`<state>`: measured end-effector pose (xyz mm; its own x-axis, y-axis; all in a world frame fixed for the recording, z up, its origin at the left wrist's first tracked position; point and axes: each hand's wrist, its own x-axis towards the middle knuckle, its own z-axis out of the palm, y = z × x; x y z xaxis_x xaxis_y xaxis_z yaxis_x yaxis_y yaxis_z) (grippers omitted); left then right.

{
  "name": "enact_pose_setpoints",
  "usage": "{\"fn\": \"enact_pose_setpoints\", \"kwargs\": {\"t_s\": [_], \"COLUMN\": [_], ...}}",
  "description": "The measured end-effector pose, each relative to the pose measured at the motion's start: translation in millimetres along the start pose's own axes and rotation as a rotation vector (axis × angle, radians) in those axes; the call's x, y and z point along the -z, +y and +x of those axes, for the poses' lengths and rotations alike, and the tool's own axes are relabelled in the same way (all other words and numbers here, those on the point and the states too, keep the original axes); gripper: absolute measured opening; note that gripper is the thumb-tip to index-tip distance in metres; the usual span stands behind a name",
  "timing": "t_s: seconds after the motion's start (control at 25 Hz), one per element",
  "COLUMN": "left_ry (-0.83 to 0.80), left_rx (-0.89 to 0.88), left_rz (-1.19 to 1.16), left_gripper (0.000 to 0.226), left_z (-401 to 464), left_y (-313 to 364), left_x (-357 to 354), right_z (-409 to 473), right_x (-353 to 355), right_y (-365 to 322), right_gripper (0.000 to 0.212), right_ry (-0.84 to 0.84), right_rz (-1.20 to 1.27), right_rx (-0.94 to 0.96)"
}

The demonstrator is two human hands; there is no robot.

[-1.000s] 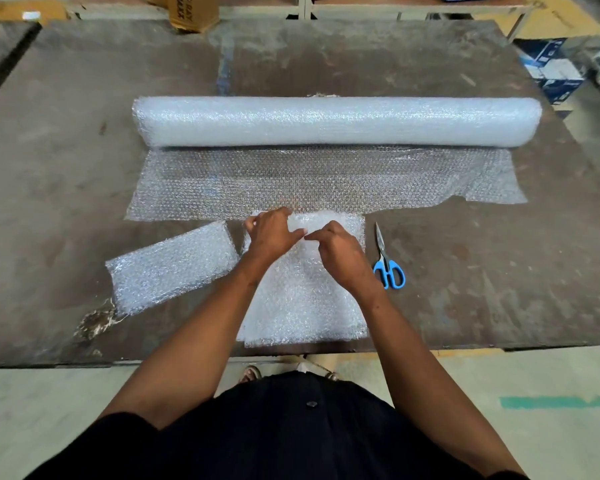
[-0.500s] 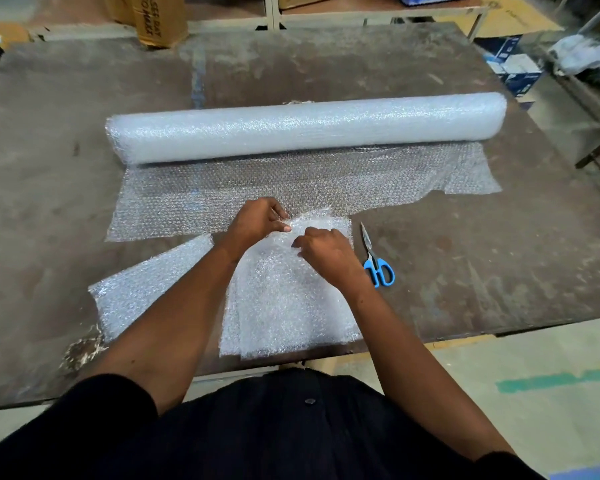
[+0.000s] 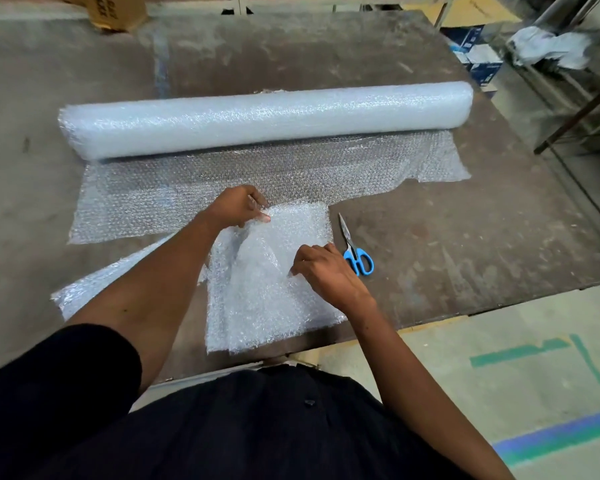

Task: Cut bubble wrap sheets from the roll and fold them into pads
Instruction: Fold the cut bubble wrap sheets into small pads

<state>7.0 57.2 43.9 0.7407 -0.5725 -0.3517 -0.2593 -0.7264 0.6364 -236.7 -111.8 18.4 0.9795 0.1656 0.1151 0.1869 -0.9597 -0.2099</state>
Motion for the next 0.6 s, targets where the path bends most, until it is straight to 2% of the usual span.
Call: {"fn": "enact_pose_setpoints", "kwargs": {"t_s": [0.16,0.24,0.32,0.48,0.6], "left_ry": [-0.418,-0.499,-0.432,-0.327,-0.152], "left_rx": [0.296,0.341,0.333,0.346,0.238], "left_rz": [0.107,0.171,0.202,0.222,0.287], "left_gripper": [0.090,0.089,0.067,0.038,0.024], "left_z": [-13,-23,-34,-55,-62], "left_y": [8,10,10,3,0], "left_x": [13,16,17,22,29], "right_z": [3,10,20,28,17], "right_x": [9,11,9,3,0], "right_y": [-16,-27,-36,-49,-47], "right_gripper": [0.055,0.061,0.058,0.026,0.030], "right_ry": [-0.081,-0.138,-0.112,0.054,0.073], "right_rz": [0.051,-0.018,-0.115,-0.157,-0.144], "right_rx": [-0.118,-0.137,-0.127,0.008,0.081]}}
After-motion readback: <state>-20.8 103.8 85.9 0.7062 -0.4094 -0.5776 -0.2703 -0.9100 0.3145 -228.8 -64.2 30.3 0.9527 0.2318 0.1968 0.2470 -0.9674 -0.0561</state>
